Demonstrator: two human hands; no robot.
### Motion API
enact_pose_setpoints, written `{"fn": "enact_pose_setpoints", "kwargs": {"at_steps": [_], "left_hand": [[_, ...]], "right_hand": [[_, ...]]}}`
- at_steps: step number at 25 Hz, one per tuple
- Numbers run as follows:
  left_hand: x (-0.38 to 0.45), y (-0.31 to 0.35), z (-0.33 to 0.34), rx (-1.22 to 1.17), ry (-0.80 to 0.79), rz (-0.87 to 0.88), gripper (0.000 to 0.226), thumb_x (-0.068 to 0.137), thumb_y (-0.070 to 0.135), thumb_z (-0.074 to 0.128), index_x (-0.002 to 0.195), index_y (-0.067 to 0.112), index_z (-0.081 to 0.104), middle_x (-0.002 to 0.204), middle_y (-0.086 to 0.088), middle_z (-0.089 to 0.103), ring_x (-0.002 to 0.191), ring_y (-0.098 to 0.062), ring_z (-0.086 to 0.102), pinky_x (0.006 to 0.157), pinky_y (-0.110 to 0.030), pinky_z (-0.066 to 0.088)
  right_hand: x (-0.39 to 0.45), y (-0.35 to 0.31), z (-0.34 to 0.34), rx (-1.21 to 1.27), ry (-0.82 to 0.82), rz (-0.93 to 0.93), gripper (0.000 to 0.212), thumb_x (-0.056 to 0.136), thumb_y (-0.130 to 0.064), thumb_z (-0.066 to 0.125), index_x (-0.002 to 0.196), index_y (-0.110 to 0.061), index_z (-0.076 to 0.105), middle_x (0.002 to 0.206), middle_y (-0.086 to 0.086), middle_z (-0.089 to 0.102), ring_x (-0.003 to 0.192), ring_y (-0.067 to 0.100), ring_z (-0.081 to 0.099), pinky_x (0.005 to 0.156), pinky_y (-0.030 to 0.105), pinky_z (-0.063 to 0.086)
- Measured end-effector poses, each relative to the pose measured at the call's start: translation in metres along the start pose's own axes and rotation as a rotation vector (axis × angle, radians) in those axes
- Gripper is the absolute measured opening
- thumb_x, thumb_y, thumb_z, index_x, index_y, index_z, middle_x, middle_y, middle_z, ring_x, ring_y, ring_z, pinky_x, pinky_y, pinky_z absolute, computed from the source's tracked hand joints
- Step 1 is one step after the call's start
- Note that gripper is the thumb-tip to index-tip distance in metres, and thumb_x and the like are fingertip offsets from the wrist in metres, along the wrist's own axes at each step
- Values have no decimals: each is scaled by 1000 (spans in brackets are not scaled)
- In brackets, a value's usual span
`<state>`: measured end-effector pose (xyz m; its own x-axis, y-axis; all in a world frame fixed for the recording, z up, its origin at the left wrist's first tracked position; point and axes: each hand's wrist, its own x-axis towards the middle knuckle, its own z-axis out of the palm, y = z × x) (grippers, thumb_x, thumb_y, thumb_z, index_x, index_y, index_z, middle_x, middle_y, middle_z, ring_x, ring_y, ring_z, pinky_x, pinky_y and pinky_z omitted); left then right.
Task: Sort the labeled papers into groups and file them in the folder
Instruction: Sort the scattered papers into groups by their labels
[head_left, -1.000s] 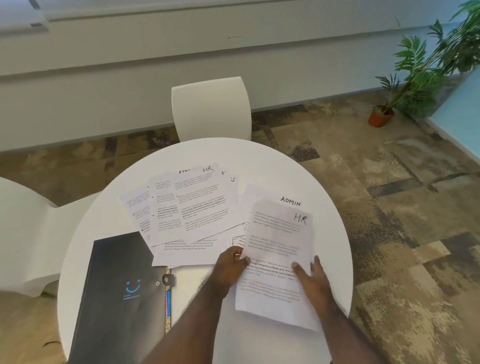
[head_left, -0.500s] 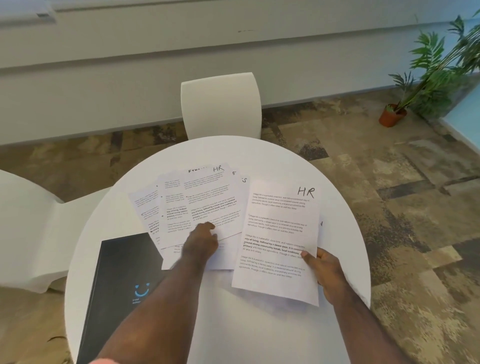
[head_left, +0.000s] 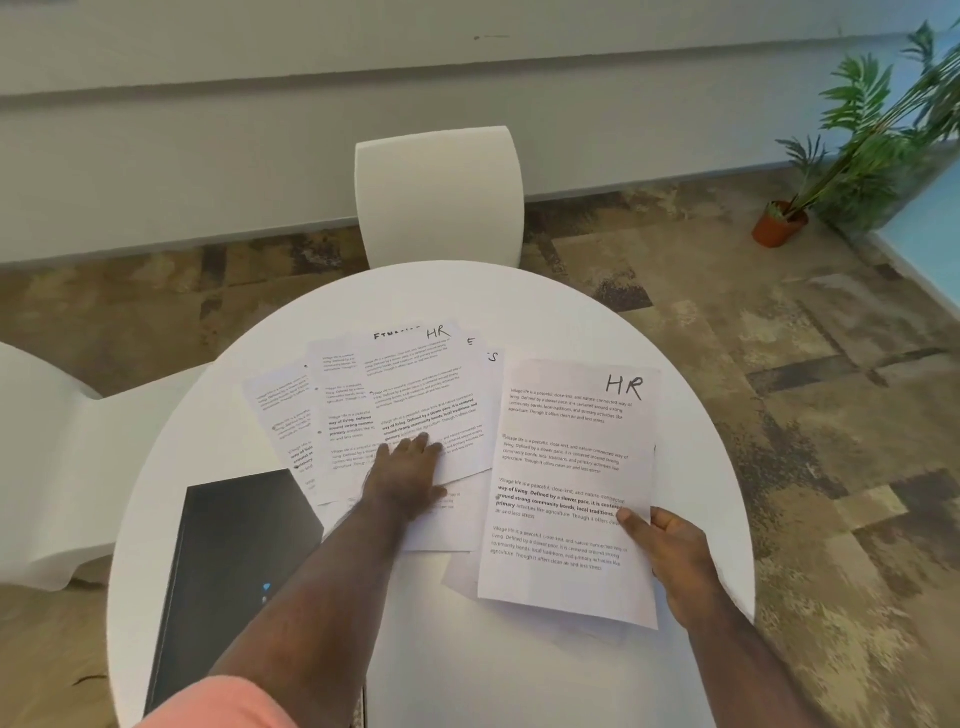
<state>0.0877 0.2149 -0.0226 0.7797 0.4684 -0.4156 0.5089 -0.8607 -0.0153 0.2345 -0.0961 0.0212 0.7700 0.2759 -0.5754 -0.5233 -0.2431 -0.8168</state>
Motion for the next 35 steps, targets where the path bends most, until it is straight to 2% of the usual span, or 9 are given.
{"fn": "enact_pose_setpoints", "kwargs": {"at_steps": [5, 9, 12, 15, 20, 23, 27, 30, 35], "left_hand": [[-7, -1, -7, -9, 96, 58, 46, 102, 20, 38, 147, 24, 43, 160, 1, 35, 125, -24, 57, 95, -38, 50], [-27, 4, 0, -68, 535, 117, 34, 75, 7, 80, 105, 22, 77, 123, -4, 71, 98, -29, 73, 81, -43, 58], [-55, 17, 23, -317, 616, 37, 44, 66, -6, 77, 98, 25, 79, 130, -8, 67, 116, -38, 64, 91, -58, 52], [-85, 36, 52, -669, 639, -110, 60, 63, -17, 70, 99, 30, 80, 152, -10, 47, 140, -32, 39, 117, -31, 29], [-129, 65, 72, -1213, 569, -154, 33, 73, 18, 57, 98, 19, 78, 157, -3, 38, 124, 11, 47, 100, -17, 38], [-140, 69, 76, -1391, 522, -140, 73, 68, 32, 79, 137, 37, 55, 150, 2, 50, 120, -5, 60, 96, -34, 47], [-142, 72, 70, -1301, 488, -53, 78, 79, 54, 74, 136, 3, 57, 152, 26, 41, 139, -5, 44, 107, -17, 40], [-147, 77, 67, -1151, 511, 36, 43, 85, 22, 75, 125, 7, 69, 155, 25, 33, 140, 1, 39, 109, -16, 38], [-148, 71, 59, -1168, 581, 87, 63, 69, -21, 61, 118, 16, 71, 159, 7, 37, 141, -4, 39, 106, -12, 37]], "right_hand": [[-2, -5, 8, 54, -17, 12, 15, 85, -11, 74, 99, -5, 74, 96, 8, 78, 85, 22, 73, 66, 30, 57], [1, -13, 19, 113, -45, 33, 21, 86, -12, 73, 106, -5, 73, 103, 9, 77, 95, 25, 73, 80, 37, 59], [6, -18, 27, 121, -47, 24, 24, 87, -15, 73, 109, -7, 72, 106, 8, 76, 102, 28, 71, 94, 44, 55], [9, -14, 35, 104, -99, 70, 24, 90, -18, 69, 112, -8, 71, 108, 7, 76, 102, 27, 71, 91, 41, 56], [8, 10, 44, -46, -125, 231, 15, 93, -19, 67, 105, -11, 69, 101, 12, 75, 84, 27, 70, 69, 33, 56], [10, 28, 45, -134, -115, 292, 14, 92, -20, 69, 103, -12, 71, 98, 12, 76, 88, 30, 72, 75, 40, 59], [12, 43, 46, -139, -167, 314, 25, 86, -10, 72, 110, -7, 72, 101, 14, 77, 93, 37, 73, 90, 56, 55], [12, 44, 42, -114, -221, 313, 33, 84, -1, 71, 116, -6, 71, 107, 15, 75, 97, 38, 71, 93, 57, 53], [11, 32, 31, -64, -198, 290, 28, 86, 1, 69, 113, -5, 70, 104, 15, 76, 97, 38, 71, 89, 54, 56]]}}
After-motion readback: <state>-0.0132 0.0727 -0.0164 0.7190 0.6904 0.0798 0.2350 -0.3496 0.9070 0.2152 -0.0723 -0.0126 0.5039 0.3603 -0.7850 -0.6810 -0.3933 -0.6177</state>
